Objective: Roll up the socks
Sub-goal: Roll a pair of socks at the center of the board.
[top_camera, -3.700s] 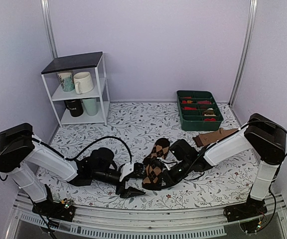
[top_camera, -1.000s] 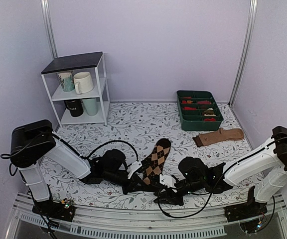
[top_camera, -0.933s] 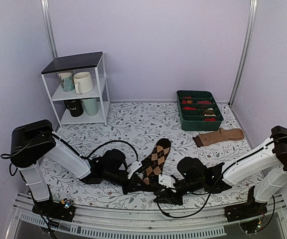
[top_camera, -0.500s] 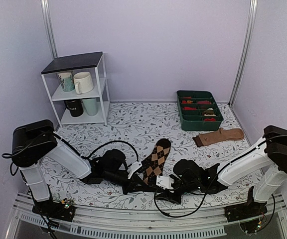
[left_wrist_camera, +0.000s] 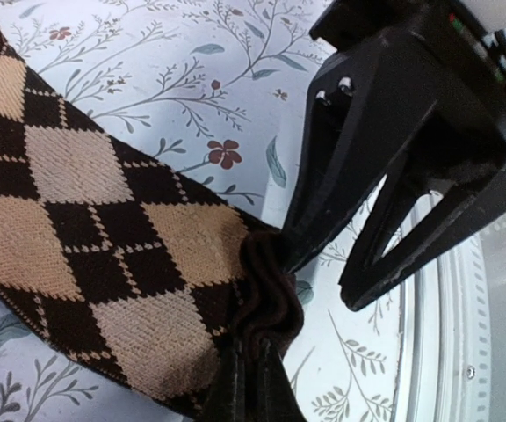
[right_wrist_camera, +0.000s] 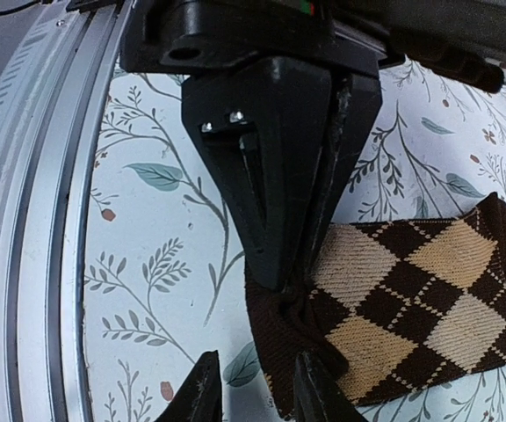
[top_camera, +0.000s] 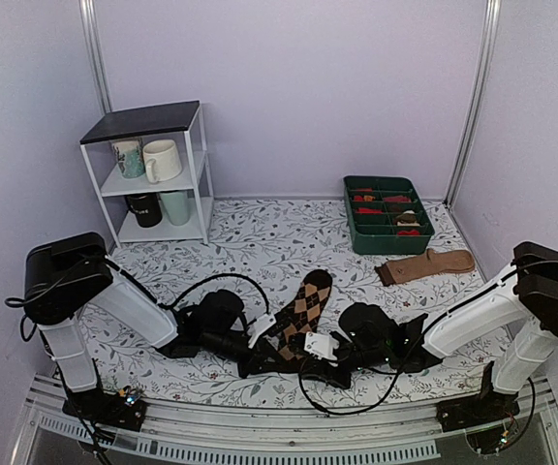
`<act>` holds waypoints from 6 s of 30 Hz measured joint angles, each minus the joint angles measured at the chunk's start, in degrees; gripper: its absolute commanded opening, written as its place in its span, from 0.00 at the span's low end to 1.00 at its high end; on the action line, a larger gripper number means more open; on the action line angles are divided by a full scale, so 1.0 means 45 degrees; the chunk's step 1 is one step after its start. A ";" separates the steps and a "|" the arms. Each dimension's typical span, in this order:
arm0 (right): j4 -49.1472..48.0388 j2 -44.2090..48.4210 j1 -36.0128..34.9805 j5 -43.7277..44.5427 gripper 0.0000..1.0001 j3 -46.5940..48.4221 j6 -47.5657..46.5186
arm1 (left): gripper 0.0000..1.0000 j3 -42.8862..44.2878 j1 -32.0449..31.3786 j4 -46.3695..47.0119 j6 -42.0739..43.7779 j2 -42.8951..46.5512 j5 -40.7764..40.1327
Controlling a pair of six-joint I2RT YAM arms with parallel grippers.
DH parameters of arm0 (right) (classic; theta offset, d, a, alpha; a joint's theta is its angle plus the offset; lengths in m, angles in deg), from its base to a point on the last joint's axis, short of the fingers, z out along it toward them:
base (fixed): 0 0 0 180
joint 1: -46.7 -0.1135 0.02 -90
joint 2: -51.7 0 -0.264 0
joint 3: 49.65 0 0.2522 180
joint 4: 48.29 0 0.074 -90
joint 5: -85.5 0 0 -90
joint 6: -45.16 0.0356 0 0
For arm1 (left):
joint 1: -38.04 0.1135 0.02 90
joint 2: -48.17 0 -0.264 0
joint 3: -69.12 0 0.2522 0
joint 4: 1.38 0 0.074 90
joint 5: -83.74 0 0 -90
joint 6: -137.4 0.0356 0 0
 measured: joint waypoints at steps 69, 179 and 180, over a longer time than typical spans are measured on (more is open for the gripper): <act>0.3691 -0.2827 0.3245 -0.6494 0.00 0.3147 0.8403 | 0.59 -0.2317 -0.2035 0.0199 0.6246 0.3803 -0.2890; 0.2676 -0.3201 0.3473 -0.7752 0.01 0.2725 0.8922 | 0.08 -0.0053 -0.2025 -0.0607 0.6635 0.0743 -0.4765; 0.2676 -0.3201 0.3473 -0.7757 0.02 0.2725 0.8922 | 0.05 0.0000 -0.1987 -0.0695 0.6547 0.0743 -0.4682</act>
